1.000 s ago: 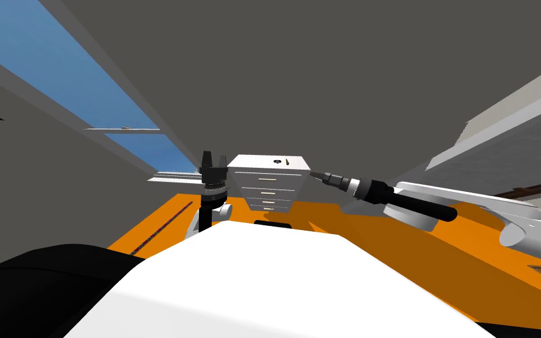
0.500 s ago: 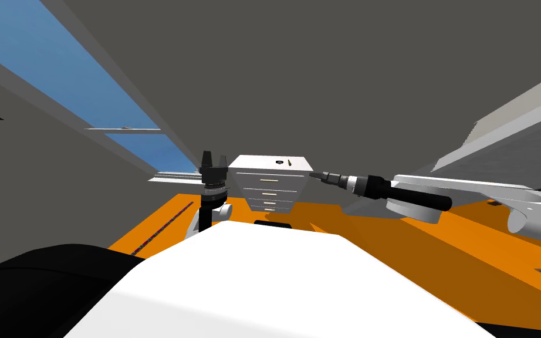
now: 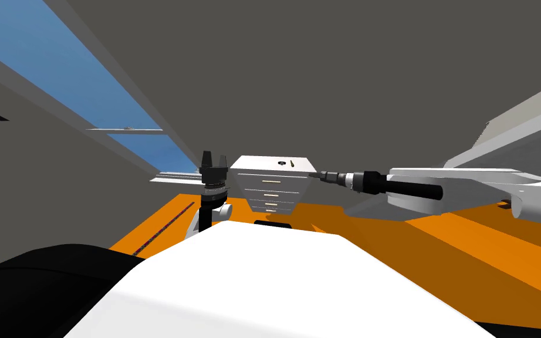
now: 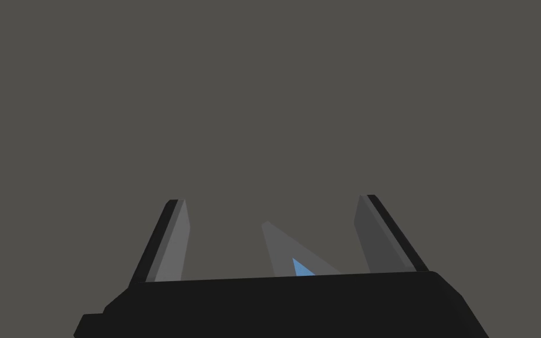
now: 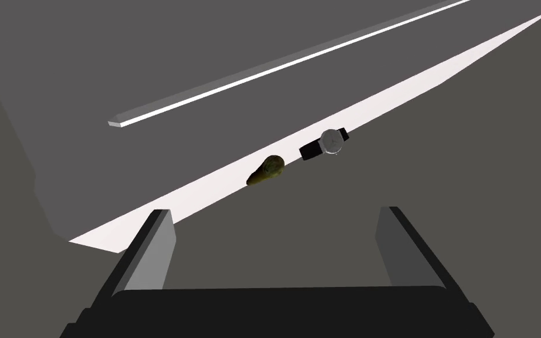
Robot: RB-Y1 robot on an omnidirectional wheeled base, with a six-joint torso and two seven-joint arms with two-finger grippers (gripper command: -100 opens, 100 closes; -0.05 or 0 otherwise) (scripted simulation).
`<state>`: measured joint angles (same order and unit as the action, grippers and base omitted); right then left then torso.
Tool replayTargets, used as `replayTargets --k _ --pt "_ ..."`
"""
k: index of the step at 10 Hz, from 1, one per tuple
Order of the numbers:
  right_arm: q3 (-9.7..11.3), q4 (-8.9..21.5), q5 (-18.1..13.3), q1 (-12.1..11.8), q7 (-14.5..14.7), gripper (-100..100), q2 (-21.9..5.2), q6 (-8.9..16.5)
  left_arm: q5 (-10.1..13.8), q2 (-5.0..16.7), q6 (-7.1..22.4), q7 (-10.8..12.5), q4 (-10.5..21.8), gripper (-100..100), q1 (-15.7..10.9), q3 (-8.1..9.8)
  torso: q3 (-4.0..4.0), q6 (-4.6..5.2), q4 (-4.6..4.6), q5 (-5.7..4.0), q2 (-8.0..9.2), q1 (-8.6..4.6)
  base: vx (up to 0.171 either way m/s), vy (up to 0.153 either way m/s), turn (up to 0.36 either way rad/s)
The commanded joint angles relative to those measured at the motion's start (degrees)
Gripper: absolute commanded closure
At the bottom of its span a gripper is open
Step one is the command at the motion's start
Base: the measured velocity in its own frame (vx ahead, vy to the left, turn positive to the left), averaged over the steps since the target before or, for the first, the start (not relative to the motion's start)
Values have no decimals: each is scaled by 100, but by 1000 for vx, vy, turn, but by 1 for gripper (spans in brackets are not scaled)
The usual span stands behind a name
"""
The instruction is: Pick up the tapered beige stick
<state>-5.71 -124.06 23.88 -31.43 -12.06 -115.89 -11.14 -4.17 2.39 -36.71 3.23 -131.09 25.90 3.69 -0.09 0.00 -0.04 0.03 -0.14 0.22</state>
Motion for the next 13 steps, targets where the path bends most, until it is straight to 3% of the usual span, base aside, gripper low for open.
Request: replayTargets --k 1,2,4,5,7,8,10,13 --pt "91 0 -58 94 -105 -100 -211 28 0 0 0 0 0 0 0 0 0 0 0 0 0 0 12 30 -4" --pt "93 52 153 80 -143 -100 -419 140 0 0 0 0 0 0 0 0 4 1 2 -1 6 -6 29 50 27" --pt "93 52 153 80 -143 -100 -685 140 0 0 0 0 0 0 0 0 1 0 1 0 2 -1 22 33 5" --pt "98 103 369 65 -179 -100 -907 256 0 0 0 0 0 0 0 0 4 1 2 -2 7 -9 29 52 33" --pt "98 103 369 65 -179 -100 -1141 256 0 0 0 0 0 0 0 0 1 1 0 0 1 2 27 38 3" --pt "107 154 587 49 -213 -100 -1362 373 0 0 0 0 0 0 0 0 3 1 1 -2 6 -8 30 45 33" --pt "107 154 587 49 -213 -100 -1576 373 0 0 0 0 0 0 0 0 1 1 1 0 2 -1 26 34 4" --pt "134 253 1022 16 -276 -100 -2155 611 0 0 0 0 0 0 0 0 1 1 0 -1 2 -2 37 50 26"
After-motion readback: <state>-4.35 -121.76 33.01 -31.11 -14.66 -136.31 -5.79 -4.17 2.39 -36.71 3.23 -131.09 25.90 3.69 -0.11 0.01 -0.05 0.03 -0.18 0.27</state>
